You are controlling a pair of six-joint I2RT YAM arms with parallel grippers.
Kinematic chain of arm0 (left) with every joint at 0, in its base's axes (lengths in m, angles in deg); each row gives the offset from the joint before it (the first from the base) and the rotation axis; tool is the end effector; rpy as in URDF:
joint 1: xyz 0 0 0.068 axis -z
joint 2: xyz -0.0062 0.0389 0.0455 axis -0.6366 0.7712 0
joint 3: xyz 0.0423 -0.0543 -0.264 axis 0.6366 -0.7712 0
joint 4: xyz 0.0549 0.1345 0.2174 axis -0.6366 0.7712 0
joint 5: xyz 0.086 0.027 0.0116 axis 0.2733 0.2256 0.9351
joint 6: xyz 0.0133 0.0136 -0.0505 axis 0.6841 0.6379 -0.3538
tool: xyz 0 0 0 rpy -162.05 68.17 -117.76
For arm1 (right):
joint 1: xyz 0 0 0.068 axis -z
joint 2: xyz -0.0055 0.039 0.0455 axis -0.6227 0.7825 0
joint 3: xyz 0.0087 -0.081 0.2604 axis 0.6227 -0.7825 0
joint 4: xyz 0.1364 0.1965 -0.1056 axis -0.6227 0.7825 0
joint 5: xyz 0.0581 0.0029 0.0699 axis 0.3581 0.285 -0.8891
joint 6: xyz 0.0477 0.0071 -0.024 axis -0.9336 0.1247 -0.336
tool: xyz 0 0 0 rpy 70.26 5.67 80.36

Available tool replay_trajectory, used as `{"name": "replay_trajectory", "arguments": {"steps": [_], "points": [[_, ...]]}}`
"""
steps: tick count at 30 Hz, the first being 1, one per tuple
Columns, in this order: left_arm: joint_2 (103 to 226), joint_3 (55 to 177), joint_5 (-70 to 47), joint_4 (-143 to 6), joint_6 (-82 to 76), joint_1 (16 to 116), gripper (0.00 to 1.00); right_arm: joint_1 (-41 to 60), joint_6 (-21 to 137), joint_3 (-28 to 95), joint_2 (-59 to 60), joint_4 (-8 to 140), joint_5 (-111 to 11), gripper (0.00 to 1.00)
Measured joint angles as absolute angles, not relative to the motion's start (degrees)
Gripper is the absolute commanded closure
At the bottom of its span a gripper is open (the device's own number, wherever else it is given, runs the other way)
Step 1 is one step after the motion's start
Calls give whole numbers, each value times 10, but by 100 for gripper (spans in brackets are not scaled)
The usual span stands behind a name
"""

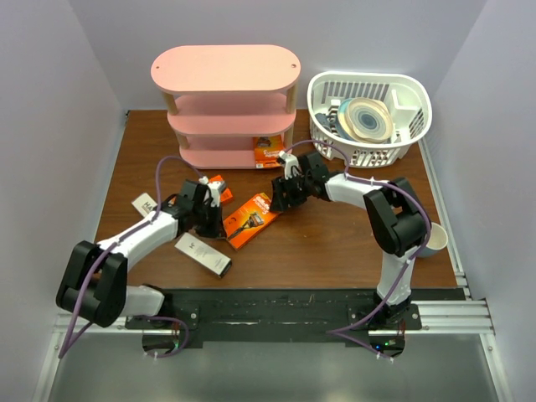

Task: Place and organize the shaving razors onto the shelf

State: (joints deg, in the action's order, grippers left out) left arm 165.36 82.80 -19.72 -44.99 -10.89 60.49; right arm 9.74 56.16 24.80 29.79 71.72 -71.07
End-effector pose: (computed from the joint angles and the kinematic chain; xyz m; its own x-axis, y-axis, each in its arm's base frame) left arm 0.2243 -0.0967 0.1786 -0.9089 0.0111 -0.4168 0.1945 0.8955 -0.4004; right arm 0.3416 0.2069 0.1560 -0.7621 -0.2690 -0.5889 -0.5871 0.6708 0.4532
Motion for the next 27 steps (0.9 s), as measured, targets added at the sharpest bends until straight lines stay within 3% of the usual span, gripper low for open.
{"name": "replay_trajectory", "arguments": {"steps": [6, 15, 24, 27], "points": [[1666, 794, -206, -434, -138, 610, 100, 97, 559, 245, 298, 715, -702, 45], [1740, 835, -207, -468, -142, 614, 97, 96, 570, 226, 290, 707, -718, 46], [1808, 903, -169, -506, -131, 623, 97, 88, 627, 132, 189, 746, -725, 39], [1817, 920, -139, -514, -130, 625, 92, 61, 658, 112, 153, 776, -730, 37]]}}
